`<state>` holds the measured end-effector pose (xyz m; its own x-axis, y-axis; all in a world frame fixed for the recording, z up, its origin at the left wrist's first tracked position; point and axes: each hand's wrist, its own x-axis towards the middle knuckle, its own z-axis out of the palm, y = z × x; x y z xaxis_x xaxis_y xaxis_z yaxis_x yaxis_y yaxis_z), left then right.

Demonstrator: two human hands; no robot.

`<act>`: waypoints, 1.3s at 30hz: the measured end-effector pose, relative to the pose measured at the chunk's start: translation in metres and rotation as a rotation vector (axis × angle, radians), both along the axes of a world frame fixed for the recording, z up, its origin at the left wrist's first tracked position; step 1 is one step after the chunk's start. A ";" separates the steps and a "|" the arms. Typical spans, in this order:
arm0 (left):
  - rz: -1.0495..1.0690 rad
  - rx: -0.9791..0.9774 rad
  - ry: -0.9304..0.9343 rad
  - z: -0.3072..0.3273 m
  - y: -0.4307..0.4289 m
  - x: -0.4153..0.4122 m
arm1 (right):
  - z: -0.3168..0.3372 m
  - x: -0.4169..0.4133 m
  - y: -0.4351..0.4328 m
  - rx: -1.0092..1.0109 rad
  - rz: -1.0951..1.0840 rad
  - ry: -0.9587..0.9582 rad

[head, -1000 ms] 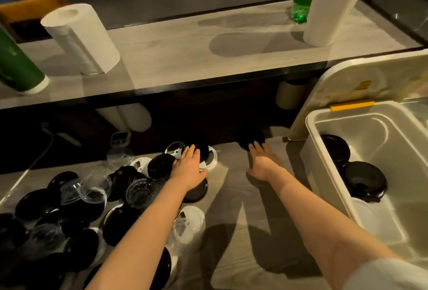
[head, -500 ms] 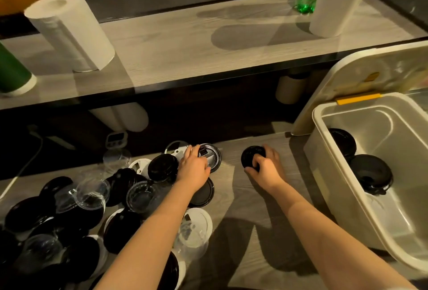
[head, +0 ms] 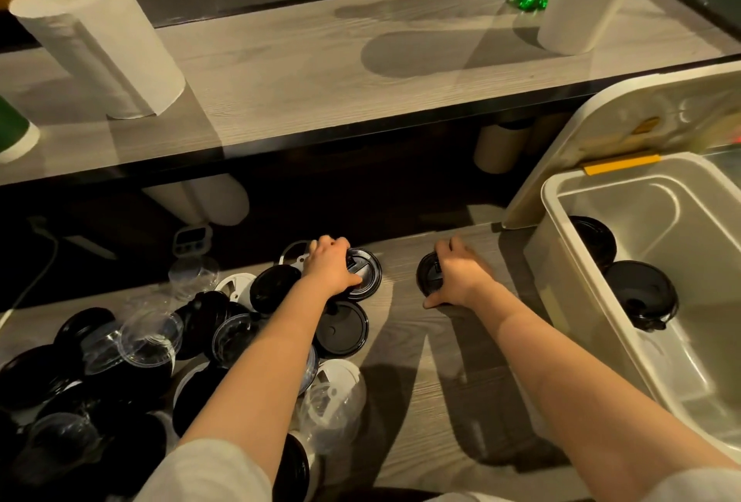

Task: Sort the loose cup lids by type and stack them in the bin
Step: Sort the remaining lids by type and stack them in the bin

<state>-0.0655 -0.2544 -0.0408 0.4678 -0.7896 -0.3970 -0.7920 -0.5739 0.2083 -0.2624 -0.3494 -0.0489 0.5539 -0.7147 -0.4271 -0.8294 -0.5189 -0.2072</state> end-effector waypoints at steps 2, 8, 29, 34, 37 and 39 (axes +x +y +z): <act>0.025 -0.009 0.016 0.002 -0.002 -0.001 | -0.003 -0.003 0.002 0.045 -0.051 -0.084; 0.105 -0.192 0.087 0.014 0.003 -0.012 | 0.007 -0.013 -0.003 0.253 -0.257 -0.377; 0.566 -0.995 1.217 0.094 0.092 -0.062 | 0.094 0.035 0.098 0.232 -0.312 -1.076; 0.571 -0.967 1.082 0.084 0.124 -0.049 | 0.095 0.035 0.110 0.354 -0.150 -0.982; 0.556 -0.950 1.024 0.081 0.142 -0.042 | 0.093 0.037 0.121 0.361 -0.102 -0.950; 0.590 -0.947 1.008 0.078 0.153 -0.038 | 0.090 0.042 0.131 0.350 -0.089 -0.937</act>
